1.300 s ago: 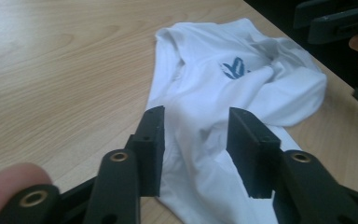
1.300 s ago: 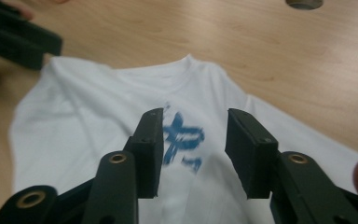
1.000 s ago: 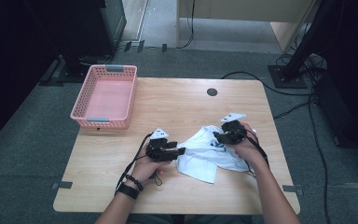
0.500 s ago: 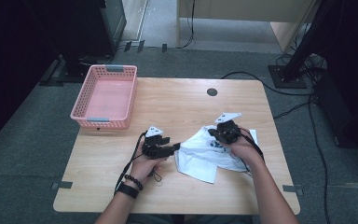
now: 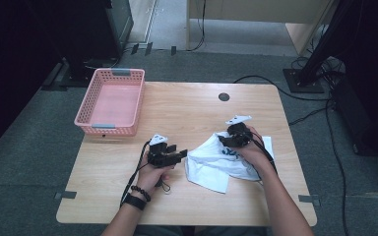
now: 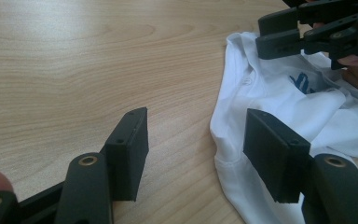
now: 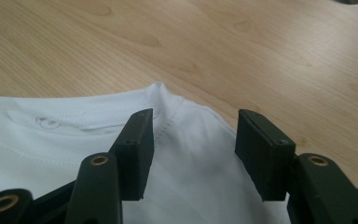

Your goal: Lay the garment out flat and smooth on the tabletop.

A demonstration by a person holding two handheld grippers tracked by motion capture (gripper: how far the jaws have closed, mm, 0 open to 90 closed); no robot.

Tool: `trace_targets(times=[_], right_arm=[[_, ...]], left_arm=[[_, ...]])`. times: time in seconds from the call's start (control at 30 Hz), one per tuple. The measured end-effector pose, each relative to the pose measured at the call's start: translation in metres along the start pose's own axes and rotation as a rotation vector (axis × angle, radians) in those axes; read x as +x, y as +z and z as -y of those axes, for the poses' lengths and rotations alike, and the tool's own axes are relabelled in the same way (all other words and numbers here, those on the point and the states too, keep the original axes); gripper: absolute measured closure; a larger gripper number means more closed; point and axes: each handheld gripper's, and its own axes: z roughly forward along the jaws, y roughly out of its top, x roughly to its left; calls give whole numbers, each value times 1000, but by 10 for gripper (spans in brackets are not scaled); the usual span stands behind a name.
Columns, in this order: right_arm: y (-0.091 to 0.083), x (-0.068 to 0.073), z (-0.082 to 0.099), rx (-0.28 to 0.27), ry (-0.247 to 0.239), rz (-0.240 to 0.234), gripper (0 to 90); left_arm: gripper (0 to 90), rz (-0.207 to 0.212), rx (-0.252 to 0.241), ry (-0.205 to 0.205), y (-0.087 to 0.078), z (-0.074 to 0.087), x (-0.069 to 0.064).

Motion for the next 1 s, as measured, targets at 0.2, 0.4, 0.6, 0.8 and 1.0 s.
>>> trace_targets(times=[0.2,0.4,0.6,0.8,1.0], right_arm=[[5,7,-1,29,-64,-24,882],[-15,-11,-3,-196,146,-46,897],[-33,-34,2,-344,332,22,897],[-45,-37,17,-387,247,-246,890],[-54,-33,30,-374,182,-211,880]], left_arm=[[413,47,27,37,1,3,-6],[414,116,47,175,0,10,-25],[436,284,48,391,-2,23,-45],[399,123,17,341,3,16,-39],[391,-66,42,227,21,2,-37]])
